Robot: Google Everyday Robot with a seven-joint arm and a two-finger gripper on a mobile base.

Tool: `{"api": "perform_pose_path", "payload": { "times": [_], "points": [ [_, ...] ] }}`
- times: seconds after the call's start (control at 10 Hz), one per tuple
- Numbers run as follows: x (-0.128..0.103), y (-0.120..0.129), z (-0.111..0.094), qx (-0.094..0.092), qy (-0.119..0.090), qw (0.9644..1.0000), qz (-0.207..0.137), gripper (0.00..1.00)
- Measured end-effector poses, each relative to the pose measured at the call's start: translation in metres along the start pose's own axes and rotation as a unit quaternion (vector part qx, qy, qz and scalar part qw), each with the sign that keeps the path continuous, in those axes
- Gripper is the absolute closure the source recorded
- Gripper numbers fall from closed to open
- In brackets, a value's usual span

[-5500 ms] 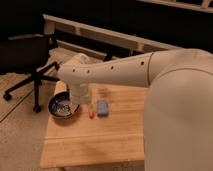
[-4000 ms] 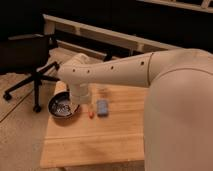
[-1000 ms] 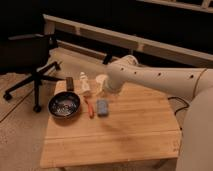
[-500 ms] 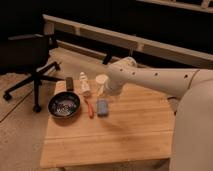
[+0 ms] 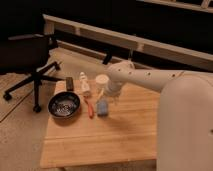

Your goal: Place the white sponge in the ceramic bowl

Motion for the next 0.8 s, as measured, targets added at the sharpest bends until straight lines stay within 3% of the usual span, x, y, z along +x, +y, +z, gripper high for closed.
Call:
{"api": "perform_pose_path", "payload": {
  "times": [0.2,0.4,0.5,0.8],
  "points": [
    [0.005,0.011,0.022,-0.018,0.029,0.9994,0.001,0.35],
    [0.008,0.003,0.038,-0.005,0.053,0.9986,-0.001,0.35],
    [0.007,-0.013,0.046,0.015,0.066,0.9977,0.001,0.35],
    [0.0,-0.021,0.056,0.041,0.078,0.9961,-0.002,0.35]
  ]
}}
